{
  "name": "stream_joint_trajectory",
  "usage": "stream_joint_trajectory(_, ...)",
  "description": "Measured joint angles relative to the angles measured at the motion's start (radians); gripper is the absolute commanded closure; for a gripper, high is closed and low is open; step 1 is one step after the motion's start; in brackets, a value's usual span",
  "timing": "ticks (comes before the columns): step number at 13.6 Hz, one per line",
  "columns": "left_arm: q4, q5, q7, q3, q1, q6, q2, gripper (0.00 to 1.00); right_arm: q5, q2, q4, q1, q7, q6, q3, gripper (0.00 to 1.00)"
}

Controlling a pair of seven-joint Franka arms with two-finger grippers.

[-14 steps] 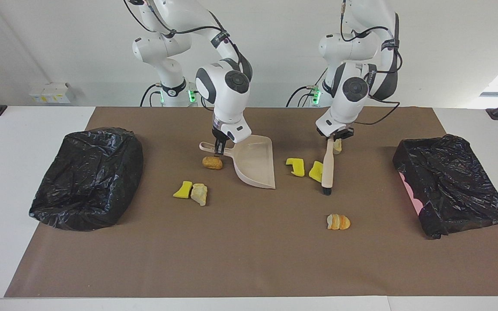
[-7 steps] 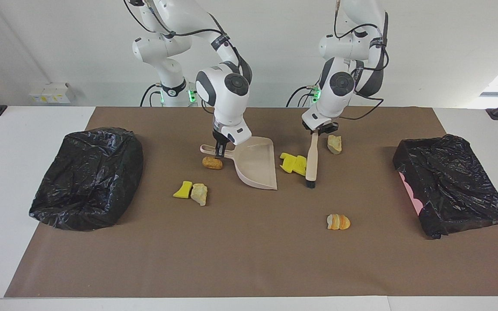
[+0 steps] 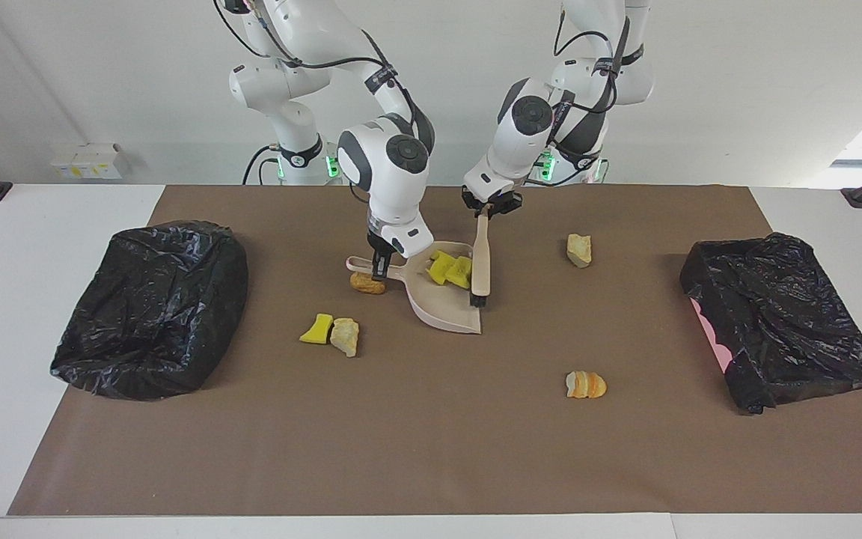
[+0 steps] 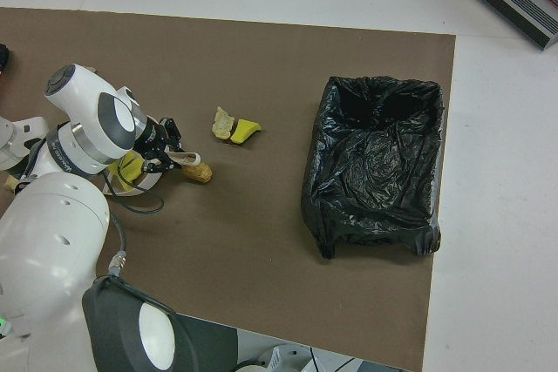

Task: Sweep and dump trash in bin
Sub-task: 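Sweep the yellow sponges into the dustpan with the left gripper's brush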

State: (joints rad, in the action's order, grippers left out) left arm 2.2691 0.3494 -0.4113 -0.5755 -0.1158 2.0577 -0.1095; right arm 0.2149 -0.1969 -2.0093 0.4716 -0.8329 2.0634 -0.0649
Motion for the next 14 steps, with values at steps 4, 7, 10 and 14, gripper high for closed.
stream_joint_trajectory(4,-0.014,-0.026,-0.151,0.035,0.012,-0.138,-0.006,1.00,0.000,0.000,0.001,0.000,0.000,0.000,0.000,1.00)
stream_joint_trajectory(7,-0.014,-0.102,-0.186,0.090,0.040,-0.275,-0.057,1.00,0.000,0.000,0.001,0.000,0.000,0.000,0.000,1.00)
stream_joint_trajectory(10,0.005,-0.199,-0.187,0.173,0.054,-0.408,-0.119,1.00,0.000,0.000,0.001,0.000,0.000,0.000,0.000,1.00)
stream_joint_trajectory(14,0.075,-0.300,-0.190,0.236,0.057,-0.477,-0.171,1.00,0.000,0.000,0.001,0.000,0.000,0.000,0.000,1.00)
